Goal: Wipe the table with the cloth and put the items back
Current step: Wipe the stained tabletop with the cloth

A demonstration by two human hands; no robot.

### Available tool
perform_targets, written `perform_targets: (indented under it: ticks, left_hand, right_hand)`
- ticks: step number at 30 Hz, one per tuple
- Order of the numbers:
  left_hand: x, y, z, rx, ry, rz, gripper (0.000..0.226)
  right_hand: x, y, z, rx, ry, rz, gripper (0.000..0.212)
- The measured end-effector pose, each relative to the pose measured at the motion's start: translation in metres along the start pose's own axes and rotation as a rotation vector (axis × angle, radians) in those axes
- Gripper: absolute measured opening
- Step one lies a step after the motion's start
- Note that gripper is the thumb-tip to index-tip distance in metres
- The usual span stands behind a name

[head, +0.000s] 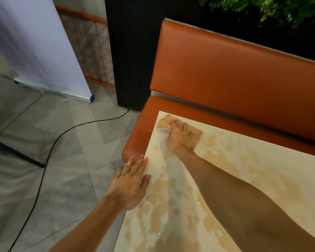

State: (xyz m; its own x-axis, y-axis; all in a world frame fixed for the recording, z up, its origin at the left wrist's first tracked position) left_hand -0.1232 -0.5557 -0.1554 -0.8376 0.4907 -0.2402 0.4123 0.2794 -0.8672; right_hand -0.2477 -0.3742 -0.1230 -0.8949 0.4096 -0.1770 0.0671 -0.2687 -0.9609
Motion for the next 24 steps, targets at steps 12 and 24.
perform_targets:
  ticks: [12,24]
  left_hand:
    - [-0.001,0.004,0.004,-0.06,0.036,-0.01,0.058]
    - [-0.004,0.006,0.009,-0.069,0.056,-0.025,0.059]
  right_hand:
    - [-0.062,0.016,0.005,0.03,-0.532,0.158,0.067]
    - [-0.126,0.002,-0.063,0.241,-0.656,0.372,0.062]
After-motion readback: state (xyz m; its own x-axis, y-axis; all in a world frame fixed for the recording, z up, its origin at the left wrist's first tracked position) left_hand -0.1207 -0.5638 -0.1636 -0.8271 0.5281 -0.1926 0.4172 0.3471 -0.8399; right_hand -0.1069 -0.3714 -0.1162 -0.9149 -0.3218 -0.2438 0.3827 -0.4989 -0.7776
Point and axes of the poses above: each hand's wrist, its own x-axis towards the middle knuckle, its own y-axis out of the palm, z = x × y, the point moved 7 cm from there along x, towards the middle knuckle, and after that the axes turned 8 degrees about y, right-handed, at the moved point
